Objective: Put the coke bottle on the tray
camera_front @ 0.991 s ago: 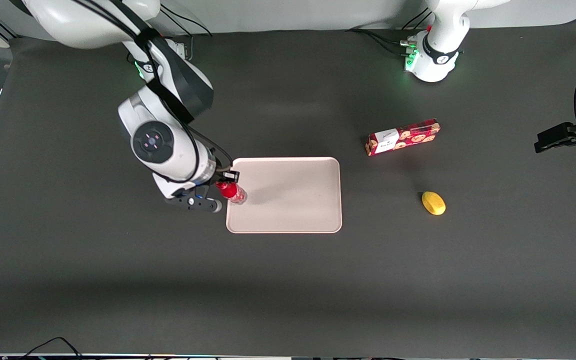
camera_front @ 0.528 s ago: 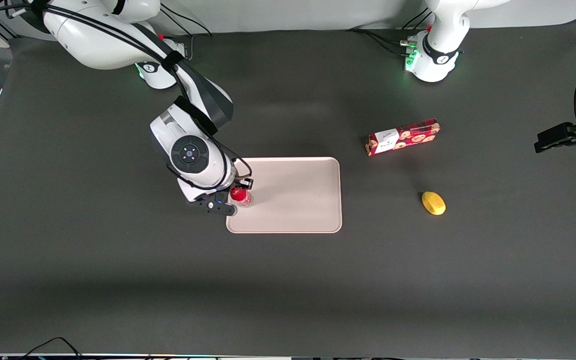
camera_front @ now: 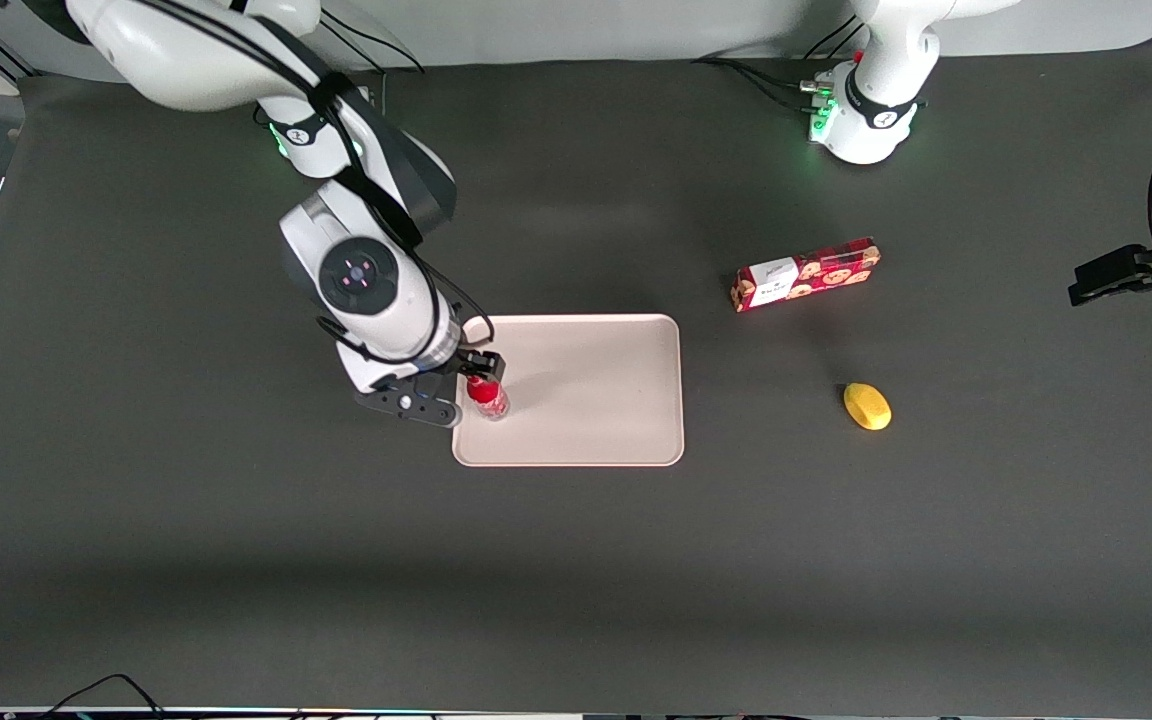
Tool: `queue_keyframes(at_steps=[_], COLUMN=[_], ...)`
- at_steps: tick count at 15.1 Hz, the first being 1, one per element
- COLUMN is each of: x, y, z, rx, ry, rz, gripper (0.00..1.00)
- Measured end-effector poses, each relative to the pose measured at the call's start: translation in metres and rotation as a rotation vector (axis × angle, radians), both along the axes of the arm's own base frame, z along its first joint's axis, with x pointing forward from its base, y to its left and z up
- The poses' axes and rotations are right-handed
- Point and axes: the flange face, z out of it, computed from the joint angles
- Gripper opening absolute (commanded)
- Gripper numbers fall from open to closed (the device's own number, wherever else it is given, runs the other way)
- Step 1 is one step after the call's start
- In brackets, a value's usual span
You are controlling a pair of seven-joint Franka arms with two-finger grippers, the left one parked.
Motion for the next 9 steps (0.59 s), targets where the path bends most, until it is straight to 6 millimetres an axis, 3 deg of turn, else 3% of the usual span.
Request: queue_keyframes(at_steps=[2, 4, 7, 9], x=[-0.008, -0.019, -0.024, -0.021], y=[-0.011, -0.04, -0.129, -0.208], z=[0.069, 0.139, 0.213, 0.238], rx=[-0.036, -0.079, -0.085, -0.065], ry=[-0.05, -0.113, -0.131, -0.122], rz=[0.034, 0.101, 0.14, 0.163], gripper=[1.0, 1.0, 1.0, 1.0])
